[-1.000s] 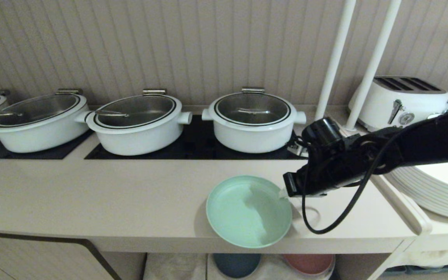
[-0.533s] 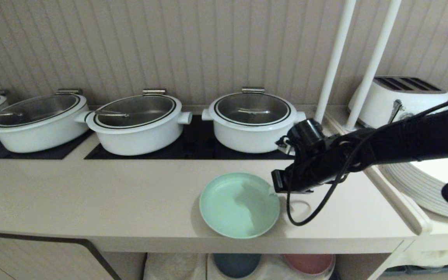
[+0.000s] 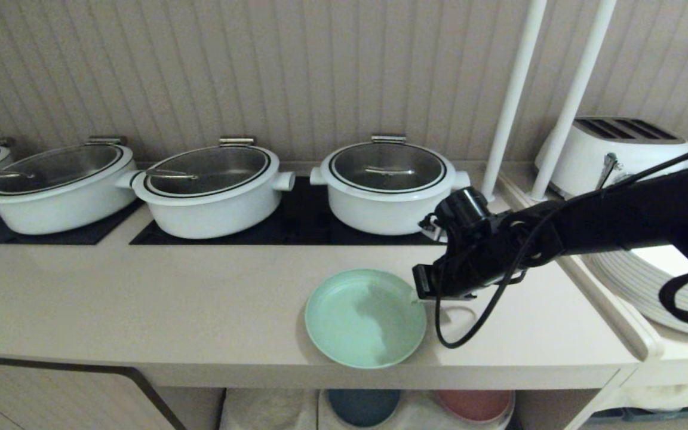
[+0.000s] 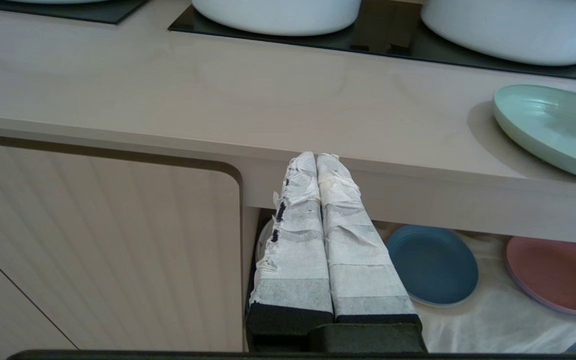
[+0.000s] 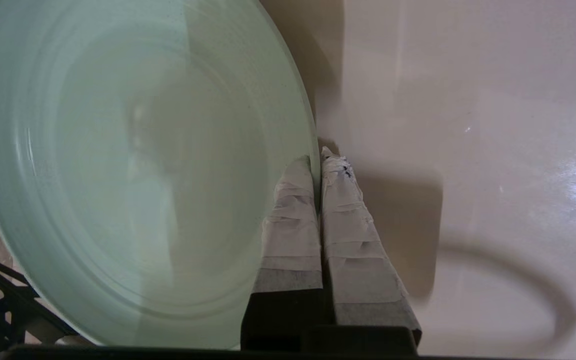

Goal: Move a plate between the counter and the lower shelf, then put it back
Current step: Put the plate

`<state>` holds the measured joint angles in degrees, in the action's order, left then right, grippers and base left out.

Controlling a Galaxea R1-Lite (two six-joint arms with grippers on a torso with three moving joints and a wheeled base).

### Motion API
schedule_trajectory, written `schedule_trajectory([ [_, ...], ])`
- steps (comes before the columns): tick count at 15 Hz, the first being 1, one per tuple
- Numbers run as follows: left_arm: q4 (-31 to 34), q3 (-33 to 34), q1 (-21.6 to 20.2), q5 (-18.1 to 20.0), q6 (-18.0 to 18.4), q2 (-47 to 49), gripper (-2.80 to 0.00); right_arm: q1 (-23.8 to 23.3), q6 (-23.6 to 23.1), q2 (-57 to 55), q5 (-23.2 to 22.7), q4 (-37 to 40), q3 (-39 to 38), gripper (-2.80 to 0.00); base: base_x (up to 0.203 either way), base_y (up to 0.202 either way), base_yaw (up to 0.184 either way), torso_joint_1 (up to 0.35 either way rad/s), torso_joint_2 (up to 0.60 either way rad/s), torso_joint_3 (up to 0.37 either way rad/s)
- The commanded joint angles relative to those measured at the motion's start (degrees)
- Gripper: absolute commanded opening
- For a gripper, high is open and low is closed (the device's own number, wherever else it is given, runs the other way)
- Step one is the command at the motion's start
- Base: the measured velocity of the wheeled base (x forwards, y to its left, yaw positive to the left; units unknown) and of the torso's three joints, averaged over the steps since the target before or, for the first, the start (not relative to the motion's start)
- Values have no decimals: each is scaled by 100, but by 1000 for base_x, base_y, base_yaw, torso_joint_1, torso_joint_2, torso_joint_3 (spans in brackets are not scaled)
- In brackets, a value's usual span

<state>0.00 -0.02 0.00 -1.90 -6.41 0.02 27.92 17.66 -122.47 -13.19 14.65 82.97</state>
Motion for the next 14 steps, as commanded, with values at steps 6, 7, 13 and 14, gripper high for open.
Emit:
schedule_trajectory([
  [6, 0, 2, 0, -3, -9, -2, -280, -6, 18, -56, 36, 2, 44, -280, 0, 0, 0, 0, 0, 0],
  [7, 0, -6, 0, -3, -9, -2, -280, -6, 18, -67, 36, 2, 51, -280, 0, 0, 0, 0, 0, 0],
  [13, 0, 2, 0, -3, -9, -2, -280, -14, 18, -76, 36, 4, 53, -280, 0, 0, 0, 0, 0, 0],
  [14, 0, 2, 0, -3, -9, -2, -280, -14, 18, -84, 36, 8, 54, -280, 0, 0, 0, 0, 0, 0],
])
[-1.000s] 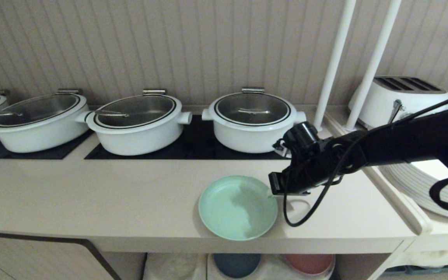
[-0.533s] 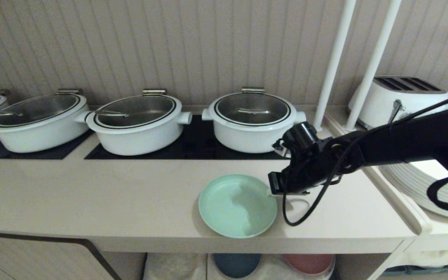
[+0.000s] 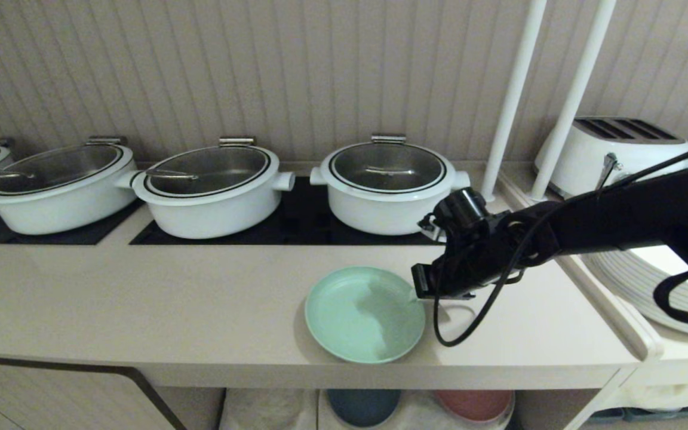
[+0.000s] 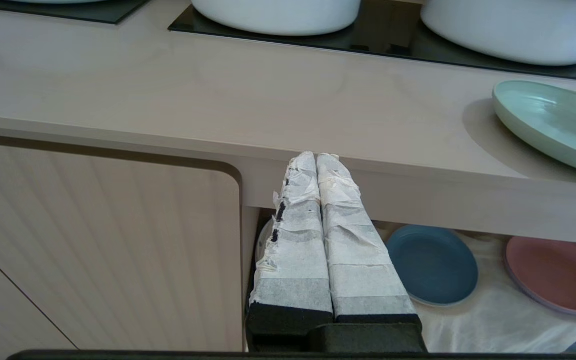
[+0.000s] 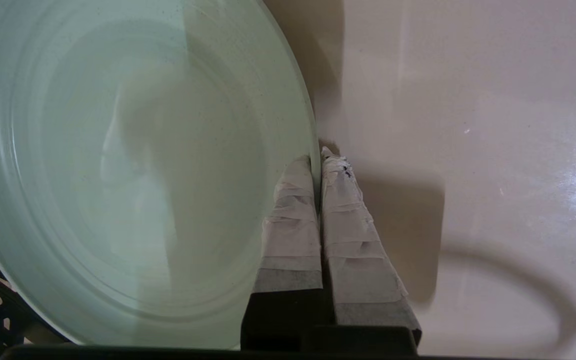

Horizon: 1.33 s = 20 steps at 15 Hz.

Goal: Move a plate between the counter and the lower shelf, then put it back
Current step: Put the plate

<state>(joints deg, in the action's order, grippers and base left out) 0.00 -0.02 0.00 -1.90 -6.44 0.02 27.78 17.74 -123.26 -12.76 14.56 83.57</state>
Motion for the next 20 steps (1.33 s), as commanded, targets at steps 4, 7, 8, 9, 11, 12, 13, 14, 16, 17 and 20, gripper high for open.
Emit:
schedule_trajectory([
  [4, 0, -6, 0, -3, -6, -2, -280, -9, 10, -40, 97, -163, -7, 0, 0, 0, 0, 0, 0, 0],
  [7, 0, 0, 0, -3, -7, -2, -280, -1, 280, -40, 107, -279, 80, 0, 0, 0, 0, 0, 0, 0],
  [8, 0, 0, 0, -3, -7, -2, -280, -1, 314, -35, 112, -279, 81, 0, 0, 0, 0, 0, 0, 0],
  [9, 0, 2, 0, -3, -7, -2, -280, -1, 324, -27, 116, -279, 81, 0, 0, 0, 0, 0, 0, 0],
  [11, 0, 2, 0, -3, -7, -2, -280, -10, 327, 31, 116, -268, 81, 0, 0, 0, 0, 0, 0, 0],
  [12, 0, 2, 0, -3, -7, -2, -280, -10, 327, 85, 116, -249, 73, 0, 0, 0, 0, 0, 0, 0],
  [13, 0, 2, 0, -3, -7, -2, -280, -10, 327, 156, 116, -237, 57, 0, 0, 0, 0, 0, 0, 0],
  [14, 0, 2, 0, -3, -6, -2, -280, -12, 327, 249, 116, -214, 25, 0, 0, 0, 0, 0, 0, 0],
  [16, 0, 2, 0, -3, 1, -2, -280, -46, 323, 454, 116, -58, -49, 0, 0, 0, 0, 0, 0, 0],
  [17, 0, 2, 0, -3, -7, -2, -280, -53, 319, 565, 116, -8, -95, 0, 0, 0, 0, 0, 0, 0],
  [20, 0, 2, 0, -3, -7, -2, -280, -106, 311, 996, 118, 11, -402, 0, 0, 0, 0, 0, 0, 0],
])
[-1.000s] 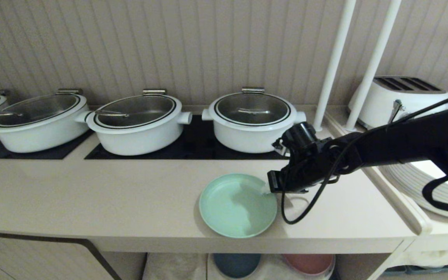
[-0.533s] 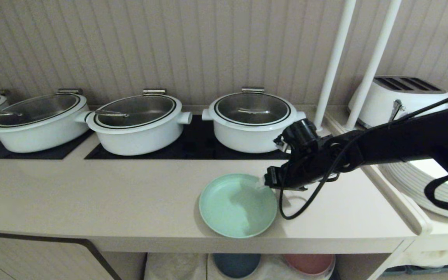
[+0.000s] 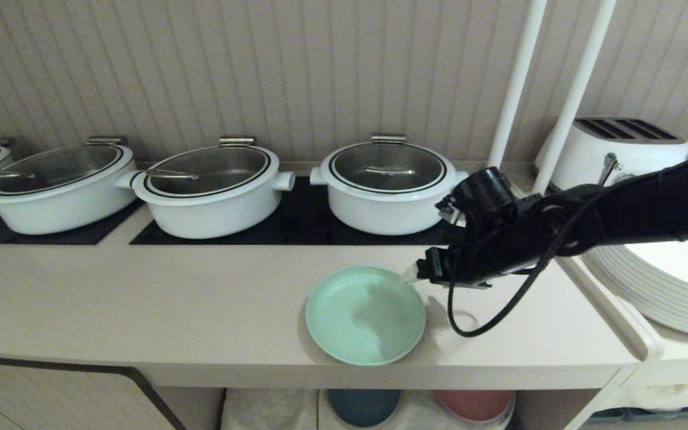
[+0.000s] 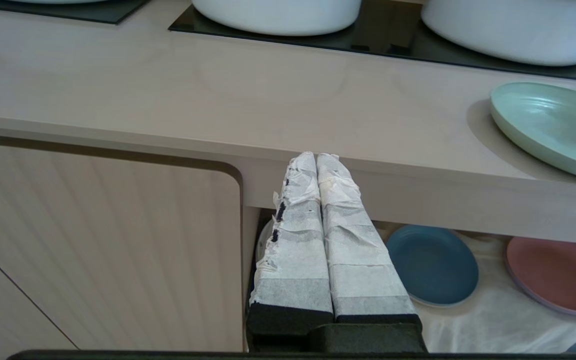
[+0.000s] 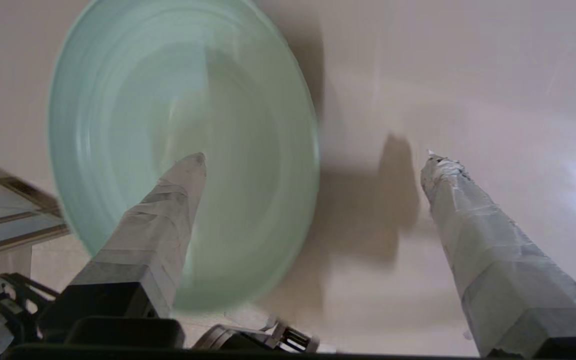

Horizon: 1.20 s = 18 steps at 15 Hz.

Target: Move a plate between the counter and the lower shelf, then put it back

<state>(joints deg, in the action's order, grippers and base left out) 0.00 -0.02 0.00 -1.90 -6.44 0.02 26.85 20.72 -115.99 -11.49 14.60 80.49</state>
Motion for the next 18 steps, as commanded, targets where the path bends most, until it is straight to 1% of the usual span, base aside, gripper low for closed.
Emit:
schedule_trajectory([
  [1, 0, 2, 0, -3, -7, -2, -280, -30, 4, 440, -5, 2, -244, 0, 0, 0, 0, 0, 0, 0],
  [5, 0, 2, 0, -3, -7, -2, -280, -76, -9, 1148, 6, -22, -806, 0, 0, 0, 0, 0, 0, 0],
  [6, 0, 1, 0, -3, -7, -2, -280, -85, -12, 1347, 13, -28, -972, -280, 0, 0, 0, 0, 0, 0],
  [10, 0, 2, 0, -3, -7, -2, -280, -104, -16, 2233, 159, -39, -1705, -280, 0, 0, 0, 0, 0, 0],
  [12, 0, 2, 0, -3, 2, -2, -280, -113, -62, 2705, 400, -48, -2059, -280, 0, 0, 0, 0, 0, 0],
  [14, 0, 2, 0, -3, -5, -2, -280, -183, -243, 3166, 762, -72, -2389, -280, 0, 0, 0, 0, 0, 0],
  [16, 0, -1, 0, -3, -1, -2, -280, -449, -492, 3692, 1037, -208, -2728, -280, 0, 0, 0, 0, 0, 0],
  [18, 0, -2, 0, -3, -7, -2, -280, -958, -771, 4296, 1102, -619, -3230, -280, 0, 0, 0, 0, 0, 0],
])
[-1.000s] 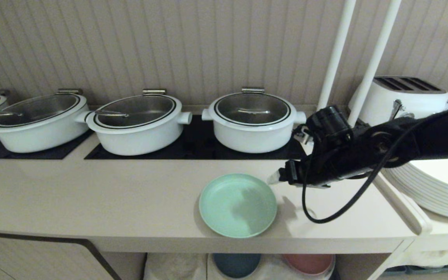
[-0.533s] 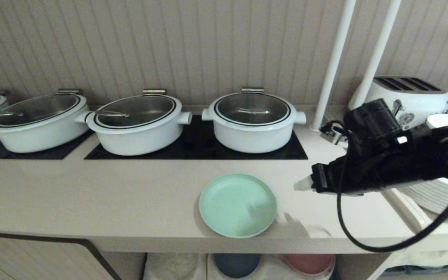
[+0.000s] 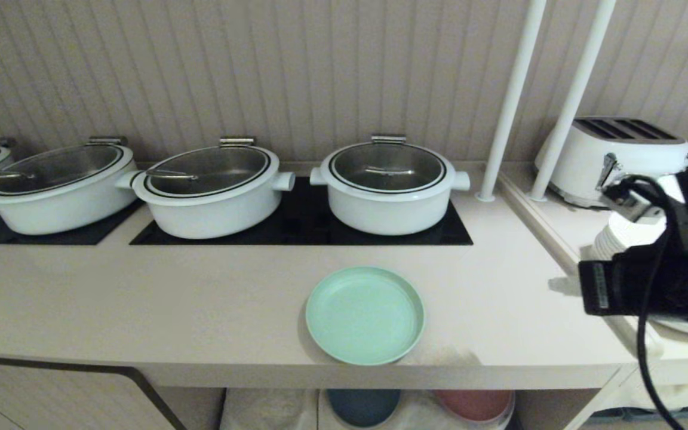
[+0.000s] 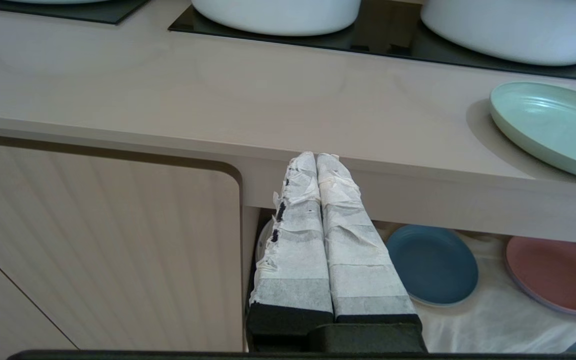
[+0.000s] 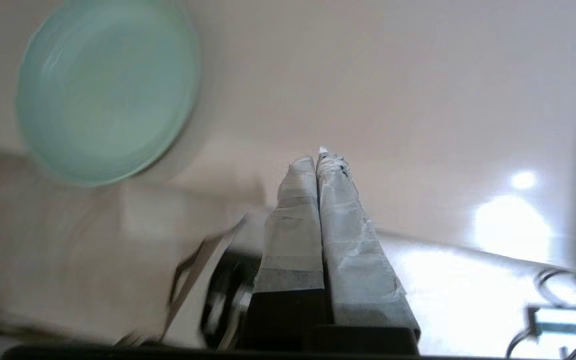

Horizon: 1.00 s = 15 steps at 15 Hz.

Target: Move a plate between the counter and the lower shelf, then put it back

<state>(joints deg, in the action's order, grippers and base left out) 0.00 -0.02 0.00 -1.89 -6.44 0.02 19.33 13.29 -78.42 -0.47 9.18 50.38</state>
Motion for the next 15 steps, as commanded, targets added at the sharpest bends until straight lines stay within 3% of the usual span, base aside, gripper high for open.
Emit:
schedule_trajectory([
  [1, 0, 2, 0, -4, -7, -2, -280, -541, -231, 879, 10, -313, -564, -280, 0, 0, 0, 0, 0, 0],
  [5, 0, -3, 0, -4, -7, -2, -280, -1417, -910, 2356, 13, -898, -1824, -280, 0, 0, 0, 0, 0, 0],
  [15, 0, 2, 0, -4, -2, -2, -280, -1687, -1528, 6493, 13, -2040, -4771, -280, 0, 0, 0, 0, 0, 0],
])
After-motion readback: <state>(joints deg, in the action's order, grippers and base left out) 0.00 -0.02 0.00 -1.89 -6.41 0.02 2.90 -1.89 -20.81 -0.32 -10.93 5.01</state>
